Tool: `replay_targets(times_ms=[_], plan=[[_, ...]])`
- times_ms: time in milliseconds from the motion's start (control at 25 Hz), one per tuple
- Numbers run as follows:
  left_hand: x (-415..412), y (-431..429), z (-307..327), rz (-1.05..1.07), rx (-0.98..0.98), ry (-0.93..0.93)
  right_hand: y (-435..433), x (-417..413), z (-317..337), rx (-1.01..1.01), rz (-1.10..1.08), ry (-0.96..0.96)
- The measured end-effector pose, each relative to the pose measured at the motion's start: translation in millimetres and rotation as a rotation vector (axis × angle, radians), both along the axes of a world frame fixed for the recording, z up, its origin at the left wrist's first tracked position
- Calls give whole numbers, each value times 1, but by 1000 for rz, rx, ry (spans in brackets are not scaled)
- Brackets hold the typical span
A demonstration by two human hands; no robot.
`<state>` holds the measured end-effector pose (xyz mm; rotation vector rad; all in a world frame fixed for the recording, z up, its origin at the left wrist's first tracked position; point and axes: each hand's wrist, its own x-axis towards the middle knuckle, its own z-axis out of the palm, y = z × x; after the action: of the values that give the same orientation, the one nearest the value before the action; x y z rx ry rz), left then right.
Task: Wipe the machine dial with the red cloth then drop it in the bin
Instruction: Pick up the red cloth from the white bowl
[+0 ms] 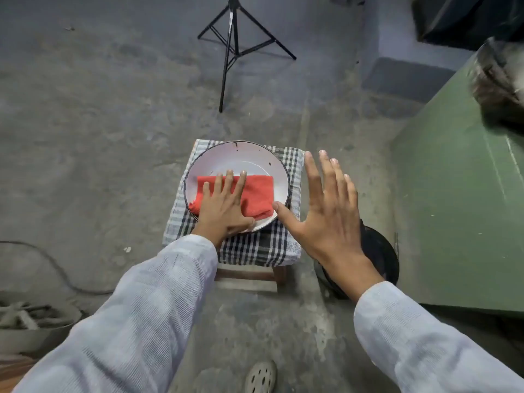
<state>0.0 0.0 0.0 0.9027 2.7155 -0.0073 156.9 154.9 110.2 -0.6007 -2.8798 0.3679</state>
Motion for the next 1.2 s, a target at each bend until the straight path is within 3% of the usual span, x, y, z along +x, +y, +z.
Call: replay_targets(times_ms=[320, 520, 880, 1000, 1120, 1200], plan=[[-33, 9, -40, -122, -105, -42, 14, -15, -36, 16, 33, -13], [-32, 15, -41, -119, -38, 103, 16, -13, -43, -6, 12, -38], [-40, 32, -24, 222, 255, -144, 19, -10, -32, 4, -8, -63], [-39, 33, -1, 516, 508, -381, 19, -6, -21, 17, -16, -65], [-31, 41, 34, 742, 1060, -888, 24, -1, 2, 42, -30, -43], [-23, 43, 57, 721, 1365, -1237, 28, 2, 22, 56, -47, -2]])
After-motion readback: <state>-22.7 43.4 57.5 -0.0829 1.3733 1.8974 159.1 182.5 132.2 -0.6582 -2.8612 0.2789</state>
